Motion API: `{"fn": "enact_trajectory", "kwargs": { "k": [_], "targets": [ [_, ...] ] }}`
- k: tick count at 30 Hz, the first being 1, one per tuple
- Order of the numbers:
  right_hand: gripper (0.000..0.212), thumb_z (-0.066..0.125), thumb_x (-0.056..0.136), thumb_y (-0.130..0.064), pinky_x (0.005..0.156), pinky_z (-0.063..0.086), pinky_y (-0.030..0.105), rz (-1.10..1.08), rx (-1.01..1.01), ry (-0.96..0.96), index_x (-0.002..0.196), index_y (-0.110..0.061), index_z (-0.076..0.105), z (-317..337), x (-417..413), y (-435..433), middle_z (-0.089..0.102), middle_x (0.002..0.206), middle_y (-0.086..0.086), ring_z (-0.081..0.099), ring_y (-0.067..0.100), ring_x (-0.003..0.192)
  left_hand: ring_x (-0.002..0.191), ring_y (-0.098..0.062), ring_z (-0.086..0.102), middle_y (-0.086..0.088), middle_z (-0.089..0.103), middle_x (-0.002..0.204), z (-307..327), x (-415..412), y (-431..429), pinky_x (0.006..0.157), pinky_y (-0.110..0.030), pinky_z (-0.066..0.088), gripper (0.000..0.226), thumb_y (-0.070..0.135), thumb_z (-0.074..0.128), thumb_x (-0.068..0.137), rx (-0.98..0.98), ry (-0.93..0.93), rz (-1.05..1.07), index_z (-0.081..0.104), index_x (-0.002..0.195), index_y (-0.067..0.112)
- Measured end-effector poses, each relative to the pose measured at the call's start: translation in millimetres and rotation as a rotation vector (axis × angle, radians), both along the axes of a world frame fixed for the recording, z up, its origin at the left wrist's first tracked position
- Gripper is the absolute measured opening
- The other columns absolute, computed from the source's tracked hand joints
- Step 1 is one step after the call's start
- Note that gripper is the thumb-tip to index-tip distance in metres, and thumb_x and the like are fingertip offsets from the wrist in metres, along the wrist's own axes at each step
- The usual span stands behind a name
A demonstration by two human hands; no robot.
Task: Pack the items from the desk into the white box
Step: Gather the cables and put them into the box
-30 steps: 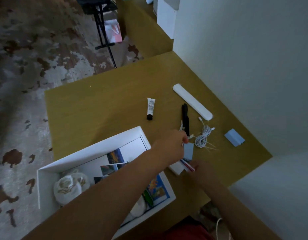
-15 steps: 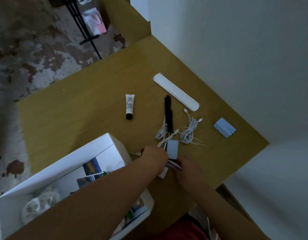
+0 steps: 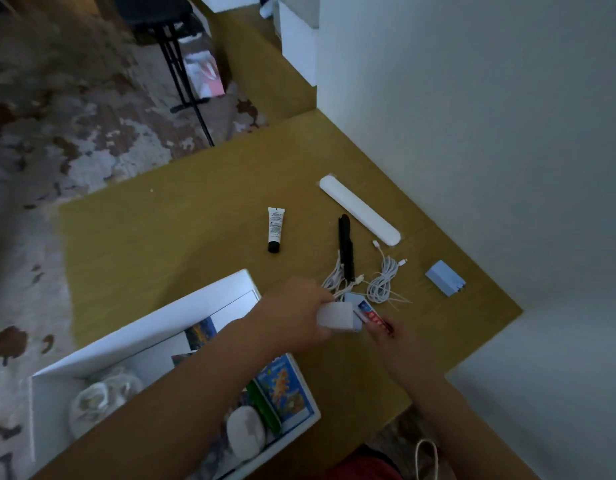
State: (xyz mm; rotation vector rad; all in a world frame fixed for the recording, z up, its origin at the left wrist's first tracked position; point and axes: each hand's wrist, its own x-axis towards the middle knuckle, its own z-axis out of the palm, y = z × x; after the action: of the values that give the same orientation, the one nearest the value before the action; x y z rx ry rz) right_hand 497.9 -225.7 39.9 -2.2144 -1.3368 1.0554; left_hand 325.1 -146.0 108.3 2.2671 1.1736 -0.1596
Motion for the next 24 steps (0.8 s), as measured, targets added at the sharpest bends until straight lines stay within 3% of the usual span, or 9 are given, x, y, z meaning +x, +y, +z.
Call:
{"fn": "enact_trajectory", "kwargs": {
  "k": [4, 10, 12, 16, 18, 21, 24],
  "targets": [
    [0.019, 0.045, 0.095, -0.035, 0.052, 0.036, 0.021, 0.008, 0.229, 0.030, 0.095, -0.022, 0.059, 36, -31, 16, 0.055, 0.071, -0.008, 0.053, 0.006, 0.064, 0.088, -0.011, 0.057, 0.004, 0.064, 0.100, 37, -59, -12, 0.070, -0.024, 0.043, 0.038, 0.038, 0.070, 0.075, 0.136, -0.256, 0.283, 0.066, 0.110, 0.024],
    [0.015, 0.051, 0.092, -0.035, 0.057, 0.034, 0.019, 0.149, 0.419, 0.023, 0.100, -0.025, 0.060, 73, -104, 30, 0.055, 0.071, -0.013, 0.051, 0.001, 0.066, 0.077, -0.015, 0.060, 0.004, 0.065, 0.084, 47, -147, -27, 0.063, -0.025, 0.044, 0.031, 0.044, 0.067, 0.075, 0.224, -0.105, 0.629, 0.069, 0.100, 0.026],
    [0.024, 0.049, 0.093, -0.034, 0.060, 0.035, 0.024, 0.232, 0.445, 0.003, 0.105, -0.019, 0.063, 75, -125, 30, 0.057, 0.078, -0.004, 0.052, 0.010, 0.069, 0.083, -0.018, 0.062, 0.000, 0.068, 0.089, 37, -170, -38, 0.069, -0.026, 0.046, 0.036, 0.047, 0.067, 0.074, 0.200, -0.027, 0.637, 0.070, 0.102, 0.024],
    [0.018, 0.051, 0.093, -0.024, 0.059, 0.031, 0.012, 0.404, 0.497, -0.041, 0.092, -0.009, 0.061, 71, -156, 26, 0.045, 0.083, 0.003, 0.042, 0.014, 0.070, 0.096, -0.019, 0.060, 0.000, 0.066, 0.094, 16, -190, -56, 0.077, -0.025, 0.042, 0.034, 0.043, 0.069, 0.073, 0.141, 0.084, 0.559, 0.071, 0.101, 0.023],
    [0.014, 0.053, 0.093, -0.019, 0.057, 0.026, 0.018, 0.445, 0.489, -0.043, 0.090, -0.008, 0.061, 65, -164, 23, 0.044, 0.085, 0.004, 0.041, 0.017, 0.073, 0.102, -0.019, 0.059, -0.003, 0.066, 0.106, 7, -189, -58, 0.086, -0.029, 0.044, 0.037, 0.036, 0.069, 0.074, 0.112, 0.175, 0.500, 0.068, 0.108, 0.020],
    [0.015, 0.051, 0.093, -0.017, 0.060, 0.025, 0.019, 0.537, 0.414, -0.076, 0.088, -0.006, 0.060, 51, -167, 21, 0.044, 0.087, 0.006, 0.041, 0.017, 0.076, 0.099, -0.022, 0.062, -0.005, 0.066, 0.108, -1, -185, -60, 0.084, -0.033, 0.049, 0.032, 0.031, 0.066, 0.080, 0.112, 0.352, 0.399, 0.064, 0.106, 0.014],
    [0.019, 0.048, 0.094, -0.022, 0.070, 0.036, 0.027, 0.647, 0.297, -0.134, 0.095, -0.008, 0.061, 39, -163, 16, 0.045, 0.088, 0.004, 0.047, 0.020, 0.081, 0.099, -0.023, 0.063, -0.006, 0.065, 0.110, -10, -179, -62, 0.084, -0.034, 0.052, 0.023, 0.022, 0.058, 0.088, 0.128, 0.448, 0.325, 0.061, 0.107, 0.010]
  ]
}}
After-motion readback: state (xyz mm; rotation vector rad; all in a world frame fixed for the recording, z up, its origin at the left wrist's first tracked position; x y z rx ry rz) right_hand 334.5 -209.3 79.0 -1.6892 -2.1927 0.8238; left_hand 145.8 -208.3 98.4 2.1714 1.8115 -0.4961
